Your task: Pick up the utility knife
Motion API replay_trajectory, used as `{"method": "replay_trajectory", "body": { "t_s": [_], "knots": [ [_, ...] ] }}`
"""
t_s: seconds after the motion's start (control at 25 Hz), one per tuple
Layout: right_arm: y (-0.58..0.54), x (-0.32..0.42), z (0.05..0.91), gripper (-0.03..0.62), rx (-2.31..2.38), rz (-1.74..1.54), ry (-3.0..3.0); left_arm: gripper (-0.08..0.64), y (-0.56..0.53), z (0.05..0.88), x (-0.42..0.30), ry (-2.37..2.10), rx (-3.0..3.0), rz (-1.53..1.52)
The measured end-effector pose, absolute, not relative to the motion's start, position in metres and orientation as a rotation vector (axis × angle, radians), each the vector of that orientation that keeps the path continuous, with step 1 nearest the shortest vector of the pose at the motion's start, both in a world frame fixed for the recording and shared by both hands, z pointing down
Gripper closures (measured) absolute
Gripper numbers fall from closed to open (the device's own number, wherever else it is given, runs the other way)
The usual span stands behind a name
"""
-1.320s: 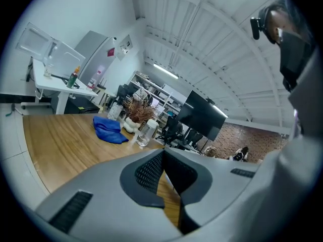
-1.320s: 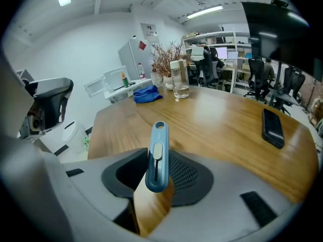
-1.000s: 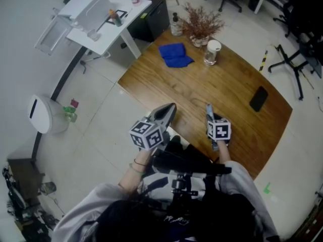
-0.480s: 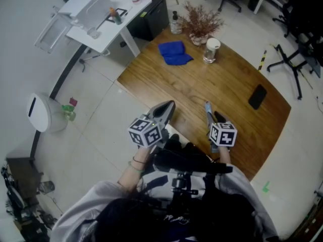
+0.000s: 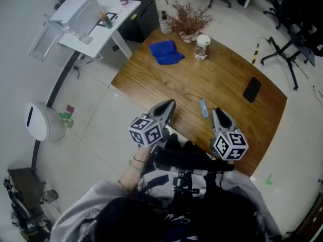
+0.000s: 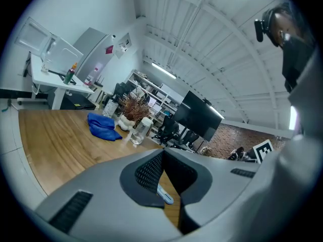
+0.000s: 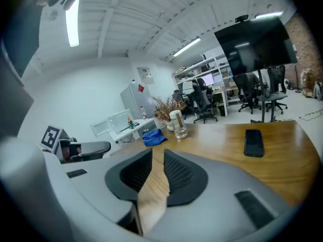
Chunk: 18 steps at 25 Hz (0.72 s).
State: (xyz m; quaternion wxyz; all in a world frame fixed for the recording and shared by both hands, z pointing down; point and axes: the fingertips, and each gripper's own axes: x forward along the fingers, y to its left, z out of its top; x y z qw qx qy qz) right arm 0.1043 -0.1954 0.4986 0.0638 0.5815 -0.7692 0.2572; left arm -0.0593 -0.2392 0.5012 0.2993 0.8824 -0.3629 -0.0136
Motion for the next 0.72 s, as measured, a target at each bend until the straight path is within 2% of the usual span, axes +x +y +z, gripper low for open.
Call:
{"method": "replay_trajectory", "body": {
  "t_s": [0.16,0.36,0.72],
  "knots": [
    [-0.1932,0.1096,0.4852,0.552,1.803,0.755,-2.372,0.554,-0.2371,0.4985,-0.051,-0.935,2.355,-0.035],
    [-0.1886,0.1108,0.4892,0.577,1.809,0.759,-2.354,0.555,-0.2355,0.4967,-0.0474,-0.918,2.364,-0.029],
    [-0.1892,0.1079,0.4891,0.578,1.805,0.773,-2.335,0.555,-0.2376,0.4968,-0.0495,-0.916,2.369,-0.022]
  ]
}}
